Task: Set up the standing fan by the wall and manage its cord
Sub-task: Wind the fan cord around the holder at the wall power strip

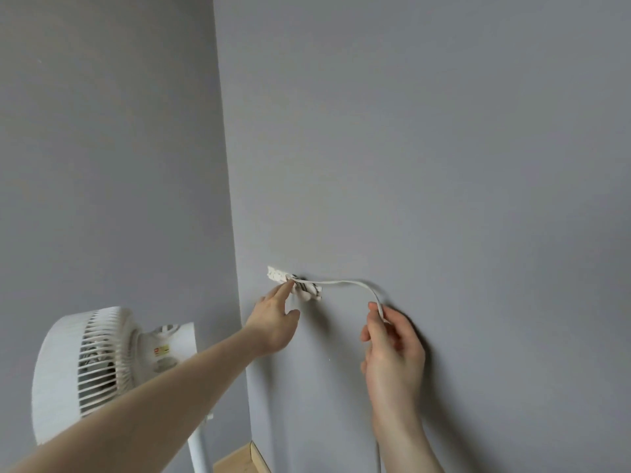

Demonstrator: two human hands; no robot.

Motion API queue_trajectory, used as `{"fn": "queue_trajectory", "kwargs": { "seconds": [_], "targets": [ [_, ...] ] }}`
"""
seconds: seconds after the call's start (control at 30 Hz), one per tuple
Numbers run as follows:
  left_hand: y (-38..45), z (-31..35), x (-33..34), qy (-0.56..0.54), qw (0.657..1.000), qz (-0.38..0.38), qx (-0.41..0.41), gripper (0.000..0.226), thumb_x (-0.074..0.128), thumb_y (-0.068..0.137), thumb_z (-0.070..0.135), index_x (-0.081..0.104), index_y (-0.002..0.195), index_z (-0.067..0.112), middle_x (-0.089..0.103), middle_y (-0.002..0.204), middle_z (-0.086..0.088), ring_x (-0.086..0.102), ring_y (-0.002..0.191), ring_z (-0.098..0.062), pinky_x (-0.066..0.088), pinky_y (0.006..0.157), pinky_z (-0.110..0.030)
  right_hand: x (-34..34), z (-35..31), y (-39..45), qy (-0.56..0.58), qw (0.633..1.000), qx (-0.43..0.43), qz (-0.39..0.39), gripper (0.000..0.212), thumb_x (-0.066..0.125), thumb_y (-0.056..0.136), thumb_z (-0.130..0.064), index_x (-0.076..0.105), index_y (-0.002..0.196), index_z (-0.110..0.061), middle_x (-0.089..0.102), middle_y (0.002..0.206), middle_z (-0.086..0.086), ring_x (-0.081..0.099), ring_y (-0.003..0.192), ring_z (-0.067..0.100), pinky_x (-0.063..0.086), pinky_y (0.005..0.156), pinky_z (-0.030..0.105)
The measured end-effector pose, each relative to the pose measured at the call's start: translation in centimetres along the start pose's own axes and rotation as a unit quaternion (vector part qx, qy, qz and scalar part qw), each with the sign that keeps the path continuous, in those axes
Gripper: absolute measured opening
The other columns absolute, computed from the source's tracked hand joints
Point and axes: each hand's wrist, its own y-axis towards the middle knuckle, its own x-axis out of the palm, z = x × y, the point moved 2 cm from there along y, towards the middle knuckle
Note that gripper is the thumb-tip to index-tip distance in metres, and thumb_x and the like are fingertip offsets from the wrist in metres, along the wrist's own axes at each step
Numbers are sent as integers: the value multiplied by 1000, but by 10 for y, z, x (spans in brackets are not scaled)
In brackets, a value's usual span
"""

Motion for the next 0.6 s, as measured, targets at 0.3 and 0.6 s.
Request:
{"fn": "queue_trajectory", "kwargs": {
  "seconds": [0.3,0.6],
  "targets": [
    [-12,6,4,-199,971,121,46,58,41,90,-1,36,141,26,51,135,12,49,128,-15,41,107,-36,-8,5,-2,-14,999,-34,-4,19,59,100,-12,67,105,-28,79,95,-3,44,63,9,33,68,30],
    [-8,14,22,-75,984,116,108,74,44,90,0,32,157,26,36,155,14,29,138,-13,19,109,-15,-15,8,-14,-210,972,-98,-40,40,64,88,-3,66,105,-39,68,96,-26,51,55,12,45,61,13]
  ]
}}
